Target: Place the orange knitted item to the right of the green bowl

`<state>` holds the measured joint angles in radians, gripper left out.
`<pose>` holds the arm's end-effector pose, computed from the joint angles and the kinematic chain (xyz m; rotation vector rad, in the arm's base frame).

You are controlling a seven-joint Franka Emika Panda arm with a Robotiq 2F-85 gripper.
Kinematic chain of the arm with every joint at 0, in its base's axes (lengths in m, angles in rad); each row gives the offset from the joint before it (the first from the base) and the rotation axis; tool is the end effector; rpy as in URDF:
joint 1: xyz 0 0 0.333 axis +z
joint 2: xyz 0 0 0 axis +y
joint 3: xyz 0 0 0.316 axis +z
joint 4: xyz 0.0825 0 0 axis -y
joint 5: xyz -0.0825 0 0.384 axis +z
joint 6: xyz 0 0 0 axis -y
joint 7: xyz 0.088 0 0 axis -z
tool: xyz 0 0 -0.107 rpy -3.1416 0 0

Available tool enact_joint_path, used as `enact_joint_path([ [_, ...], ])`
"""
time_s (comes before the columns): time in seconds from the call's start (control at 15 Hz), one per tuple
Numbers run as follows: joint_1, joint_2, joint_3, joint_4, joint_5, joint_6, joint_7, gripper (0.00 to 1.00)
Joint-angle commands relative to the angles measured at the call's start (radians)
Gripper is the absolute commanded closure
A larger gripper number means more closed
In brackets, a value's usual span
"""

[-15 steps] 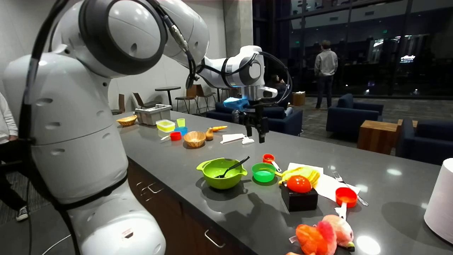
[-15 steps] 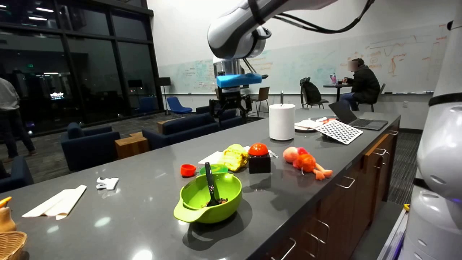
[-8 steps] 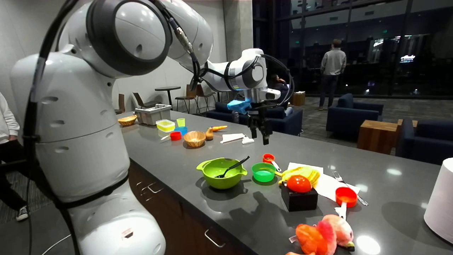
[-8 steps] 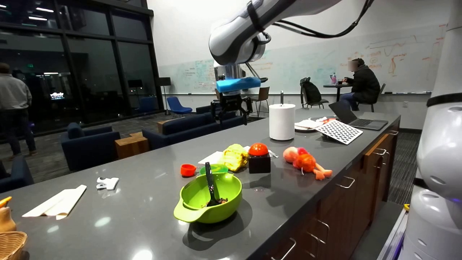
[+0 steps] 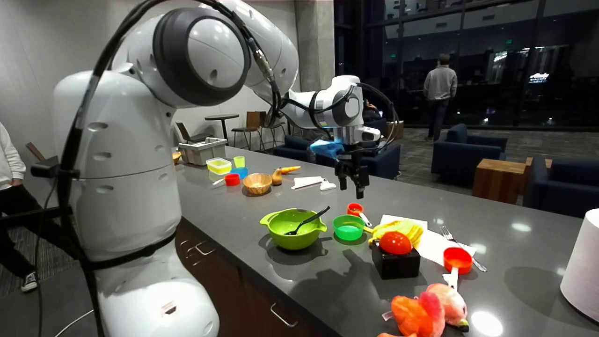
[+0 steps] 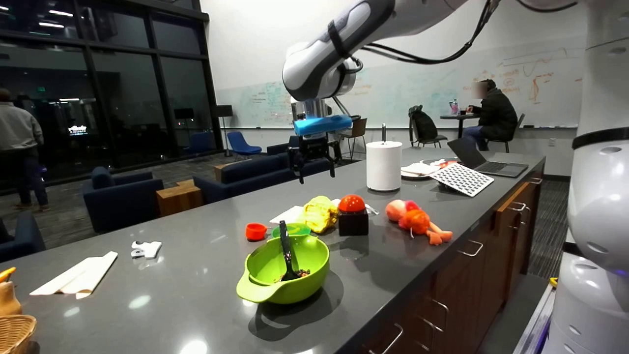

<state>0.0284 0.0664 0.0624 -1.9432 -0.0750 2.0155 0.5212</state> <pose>0.5727 0.0472 0.4481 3.0215 -0.6101 0.0385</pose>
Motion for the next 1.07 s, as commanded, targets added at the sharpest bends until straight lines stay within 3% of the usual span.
enact_joint_path([
  [0.0, -0.004, 0.126, -0.031, 0.119, 0.031, -0.023, -0.071, 0.00],
  [0.6, -0.017, 0.388, -0.096, 0.410, 0.065, -0.108, -0.155, 0.00],
  [0.67, -0.005, 0.341, -0.100, 0.328, 0.053, -0.061, -0.137, 0.00],
  [1.0, -0.006, 0.386, -0.105, 0.391, 0.055, -0.084, -0.142, 0.00],
])
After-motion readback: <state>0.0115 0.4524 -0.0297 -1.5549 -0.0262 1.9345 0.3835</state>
